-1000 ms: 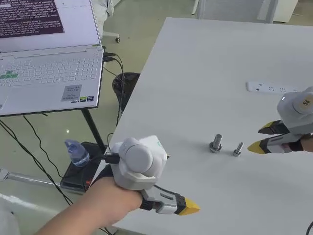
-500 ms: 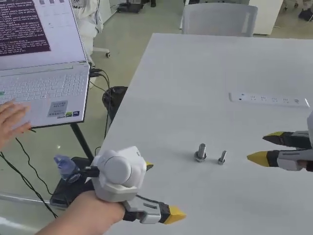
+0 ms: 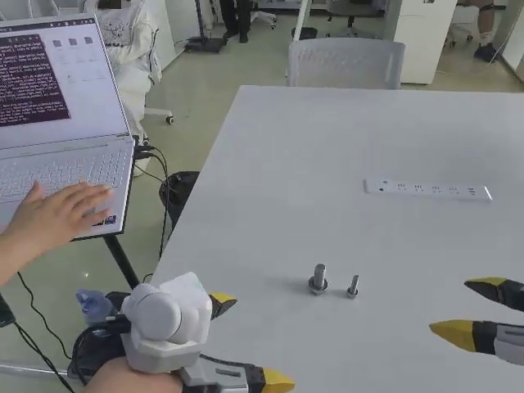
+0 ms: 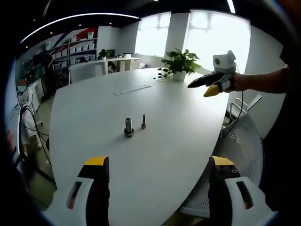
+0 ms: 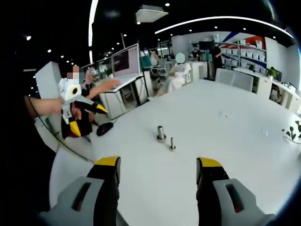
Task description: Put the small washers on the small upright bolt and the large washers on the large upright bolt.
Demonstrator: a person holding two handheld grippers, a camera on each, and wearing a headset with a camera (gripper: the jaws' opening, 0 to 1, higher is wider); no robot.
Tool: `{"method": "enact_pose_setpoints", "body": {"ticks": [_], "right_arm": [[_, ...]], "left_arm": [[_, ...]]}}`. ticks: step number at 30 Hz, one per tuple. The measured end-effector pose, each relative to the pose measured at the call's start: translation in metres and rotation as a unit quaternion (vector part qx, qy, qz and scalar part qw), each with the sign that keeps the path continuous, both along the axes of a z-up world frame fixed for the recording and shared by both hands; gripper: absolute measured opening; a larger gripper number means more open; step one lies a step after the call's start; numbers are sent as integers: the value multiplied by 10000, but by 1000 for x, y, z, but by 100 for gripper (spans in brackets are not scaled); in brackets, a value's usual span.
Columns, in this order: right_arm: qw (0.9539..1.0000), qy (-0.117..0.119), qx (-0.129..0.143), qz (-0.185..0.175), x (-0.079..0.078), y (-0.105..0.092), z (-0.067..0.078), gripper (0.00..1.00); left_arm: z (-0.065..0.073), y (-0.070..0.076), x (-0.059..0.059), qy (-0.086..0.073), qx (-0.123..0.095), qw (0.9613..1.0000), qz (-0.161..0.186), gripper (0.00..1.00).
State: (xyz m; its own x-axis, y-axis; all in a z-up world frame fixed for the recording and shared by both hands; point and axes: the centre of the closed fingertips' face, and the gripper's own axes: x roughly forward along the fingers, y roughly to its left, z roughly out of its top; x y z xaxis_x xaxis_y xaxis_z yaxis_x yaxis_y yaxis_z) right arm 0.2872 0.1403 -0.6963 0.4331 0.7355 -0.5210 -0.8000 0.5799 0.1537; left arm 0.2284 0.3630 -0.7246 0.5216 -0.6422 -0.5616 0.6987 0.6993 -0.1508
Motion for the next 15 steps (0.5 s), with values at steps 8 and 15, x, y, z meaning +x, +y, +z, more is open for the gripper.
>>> {"method": "enact_pose_setpoints", "body": {"ticks": [8, 15], "right_arm": [[9997, 184, 127, -32, -25, -9, -17, 74], [9992, 330, 199, -45, -45, -16, -27, 83]], "left_arm": [[-2, 4, -12, 58, -106, 9998, 171, 89], [-6, 1, -20, 118, -161, 9996, 218, 90]]}}
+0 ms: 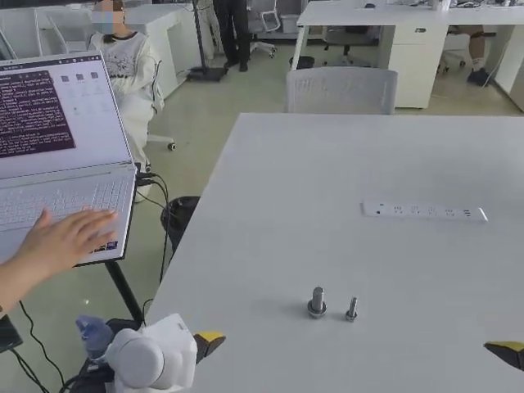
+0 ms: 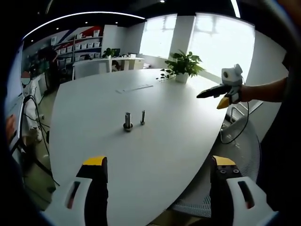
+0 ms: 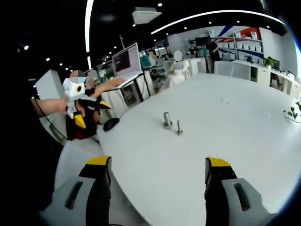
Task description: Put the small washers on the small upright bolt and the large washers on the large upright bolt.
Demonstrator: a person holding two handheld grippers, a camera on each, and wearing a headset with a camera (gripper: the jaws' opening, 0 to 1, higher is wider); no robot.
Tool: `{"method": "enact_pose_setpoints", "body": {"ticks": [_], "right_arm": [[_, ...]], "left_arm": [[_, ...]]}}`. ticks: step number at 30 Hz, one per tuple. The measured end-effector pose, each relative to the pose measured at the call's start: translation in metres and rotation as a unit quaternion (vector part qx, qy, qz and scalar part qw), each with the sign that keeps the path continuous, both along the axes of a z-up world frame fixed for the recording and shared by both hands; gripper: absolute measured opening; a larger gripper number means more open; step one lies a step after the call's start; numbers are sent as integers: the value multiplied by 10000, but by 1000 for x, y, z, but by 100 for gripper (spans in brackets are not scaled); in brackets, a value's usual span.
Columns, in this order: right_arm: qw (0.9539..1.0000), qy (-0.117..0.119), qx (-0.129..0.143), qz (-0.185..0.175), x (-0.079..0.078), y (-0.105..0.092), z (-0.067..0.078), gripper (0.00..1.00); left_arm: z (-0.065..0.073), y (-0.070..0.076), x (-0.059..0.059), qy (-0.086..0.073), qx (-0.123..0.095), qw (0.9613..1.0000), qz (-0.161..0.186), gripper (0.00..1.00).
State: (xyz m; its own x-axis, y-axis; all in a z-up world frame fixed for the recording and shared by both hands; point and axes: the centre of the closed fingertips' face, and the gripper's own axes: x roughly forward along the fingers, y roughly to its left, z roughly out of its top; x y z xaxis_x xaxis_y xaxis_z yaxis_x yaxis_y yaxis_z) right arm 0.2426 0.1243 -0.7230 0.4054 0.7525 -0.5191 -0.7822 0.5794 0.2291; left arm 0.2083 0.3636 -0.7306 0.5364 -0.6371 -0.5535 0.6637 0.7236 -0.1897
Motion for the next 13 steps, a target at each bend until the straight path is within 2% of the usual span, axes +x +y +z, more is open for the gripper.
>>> {"method": "enact_pose_setpoints", "body": {"ticks": [5, 13], "right_arm": [[9998, 138, -85, 121, -15, -11, -10, 88], [9992, 225, -318, 86, -27, -25, -24, 91]], "left_arm": [[-3, -3, -5, 46, -10, 10000, -21, 91], [-8, -4, -12, 120, -2, 9999, -19, 94]]}}
